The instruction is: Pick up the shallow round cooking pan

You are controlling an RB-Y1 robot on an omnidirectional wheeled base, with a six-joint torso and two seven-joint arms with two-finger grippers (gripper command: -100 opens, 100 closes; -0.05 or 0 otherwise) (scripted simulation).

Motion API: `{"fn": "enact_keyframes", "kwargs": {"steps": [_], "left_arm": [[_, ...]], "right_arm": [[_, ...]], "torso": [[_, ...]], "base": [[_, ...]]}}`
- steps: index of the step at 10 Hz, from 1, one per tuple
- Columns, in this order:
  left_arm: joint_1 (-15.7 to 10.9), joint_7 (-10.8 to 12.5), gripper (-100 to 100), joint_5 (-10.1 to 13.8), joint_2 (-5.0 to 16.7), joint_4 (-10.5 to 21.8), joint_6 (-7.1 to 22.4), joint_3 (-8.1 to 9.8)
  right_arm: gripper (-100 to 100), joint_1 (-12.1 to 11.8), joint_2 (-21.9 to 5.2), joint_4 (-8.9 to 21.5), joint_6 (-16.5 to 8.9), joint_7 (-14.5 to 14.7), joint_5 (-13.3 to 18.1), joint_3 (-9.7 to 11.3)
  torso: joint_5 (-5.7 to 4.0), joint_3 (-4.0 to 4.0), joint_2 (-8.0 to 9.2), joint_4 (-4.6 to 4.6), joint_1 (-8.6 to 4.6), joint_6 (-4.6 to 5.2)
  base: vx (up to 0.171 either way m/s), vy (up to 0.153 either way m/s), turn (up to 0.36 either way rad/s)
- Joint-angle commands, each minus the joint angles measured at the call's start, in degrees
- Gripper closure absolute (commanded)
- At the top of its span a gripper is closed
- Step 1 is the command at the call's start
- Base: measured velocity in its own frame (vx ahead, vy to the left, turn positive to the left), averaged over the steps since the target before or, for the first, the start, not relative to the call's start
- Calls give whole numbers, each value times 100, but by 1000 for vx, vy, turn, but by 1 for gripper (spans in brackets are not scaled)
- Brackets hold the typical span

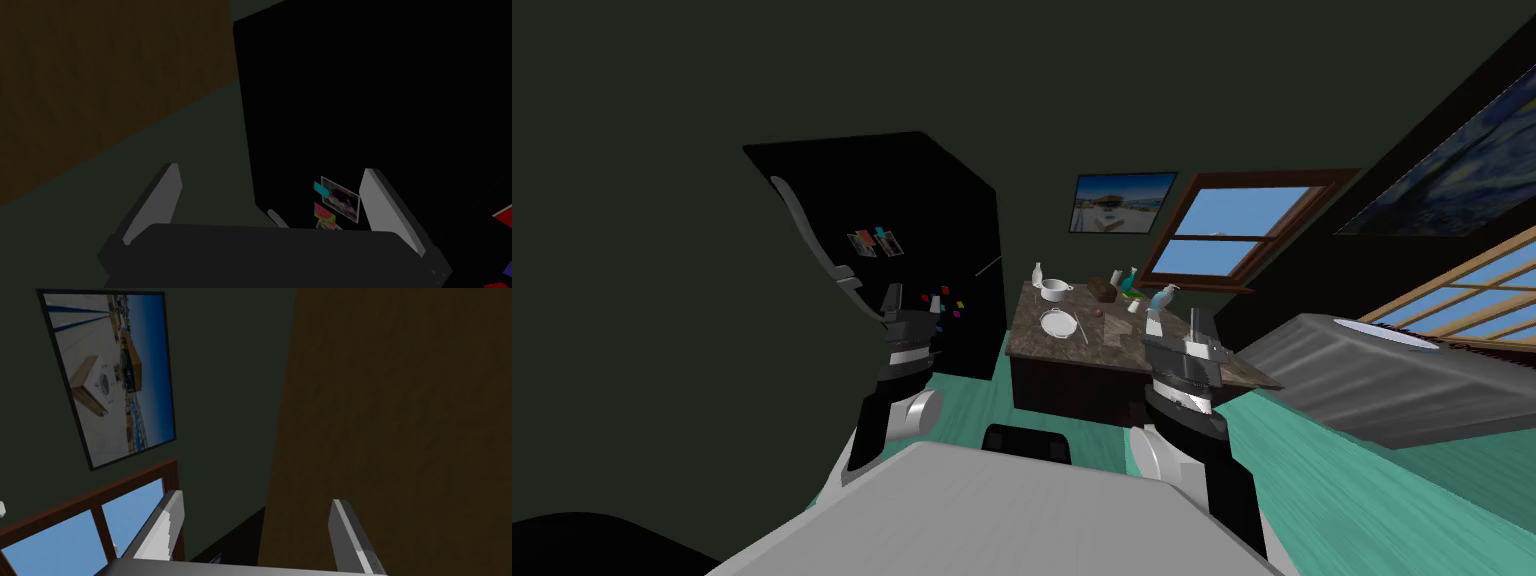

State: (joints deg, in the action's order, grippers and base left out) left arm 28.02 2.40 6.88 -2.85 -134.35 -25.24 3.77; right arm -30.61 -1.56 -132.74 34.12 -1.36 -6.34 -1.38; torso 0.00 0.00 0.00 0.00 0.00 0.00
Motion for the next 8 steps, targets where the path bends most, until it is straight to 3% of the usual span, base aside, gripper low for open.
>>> {"fn": "enact_keyframes", "kwargs": {"steps": [1, 4, 7, 8], "left_arm": [[0, 0, 0, 0, 0, 0, 0, 0], [-1, 0, 0, 0, 0, 0, 0, 0], [-1, 0, 0, 0, 0, 0, 0, 0], [0, 0, 0, 0, 0, 0, 0, 0]], "right_arm": [[-100, 6, -190, -25, -94, 24, 31, 60], [-100, 61, -712, -129, -467, 135, 145, 302], [-100, 100, -1064, -177, -647, 194, 196, 419], [-100, 151, -1296, -230, -851, 262, 252, 553]], "torso": [[0, 0, 0, 0, 0, 0], [0, 9, 16, 4, -2, -1], [0, 10, 17, 4, -2, -2], [-1, 9, 14, 3, -3, 1]], "base": [[-18, 1, 66], [-50, 2, 113], [-41, -1, 69], [-42, 1, 131]]}}
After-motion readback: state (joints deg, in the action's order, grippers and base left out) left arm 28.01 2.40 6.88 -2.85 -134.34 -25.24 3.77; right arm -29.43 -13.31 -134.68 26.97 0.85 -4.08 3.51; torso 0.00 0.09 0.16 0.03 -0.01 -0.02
